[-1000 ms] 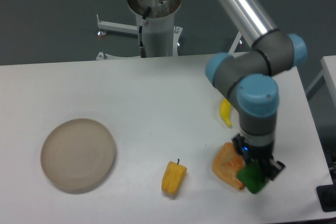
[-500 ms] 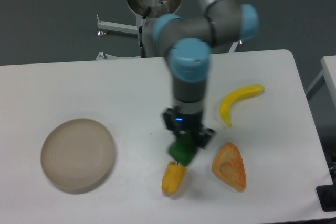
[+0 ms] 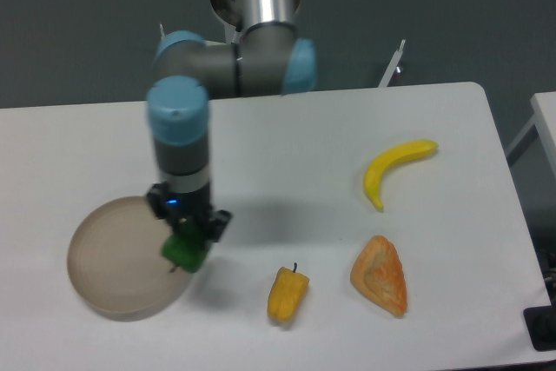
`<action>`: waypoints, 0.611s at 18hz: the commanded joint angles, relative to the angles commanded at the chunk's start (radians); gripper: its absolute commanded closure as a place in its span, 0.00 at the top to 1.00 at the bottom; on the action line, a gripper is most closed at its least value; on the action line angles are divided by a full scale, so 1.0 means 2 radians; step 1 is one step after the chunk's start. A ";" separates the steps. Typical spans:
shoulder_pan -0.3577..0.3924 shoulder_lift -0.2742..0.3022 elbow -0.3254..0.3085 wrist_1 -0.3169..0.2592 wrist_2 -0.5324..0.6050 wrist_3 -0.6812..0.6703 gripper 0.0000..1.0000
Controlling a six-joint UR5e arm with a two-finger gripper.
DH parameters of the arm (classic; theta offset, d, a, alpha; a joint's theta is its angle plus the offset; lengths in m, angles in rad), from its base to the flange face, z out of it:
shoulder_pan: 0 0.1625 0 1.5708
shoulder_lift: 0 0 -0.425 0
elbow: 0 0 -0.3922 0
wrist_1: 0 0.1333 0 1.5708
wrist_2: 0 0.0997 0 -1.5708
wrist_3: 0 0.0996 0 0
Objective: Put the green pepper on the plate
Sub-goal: 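Carry the green pepper over the yellow pepper toward the beige plate, then lower the green pepper onto the plate and open the gripper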
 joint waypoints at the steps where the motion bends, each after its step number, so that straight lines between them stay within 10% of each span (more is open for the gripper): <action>1: -0.002 -0.003 0.000 0.000 0.000 -0.002 0.30; 11: -0.018 -0.023 -0.004 0.002 -0.008 -0.007 0.33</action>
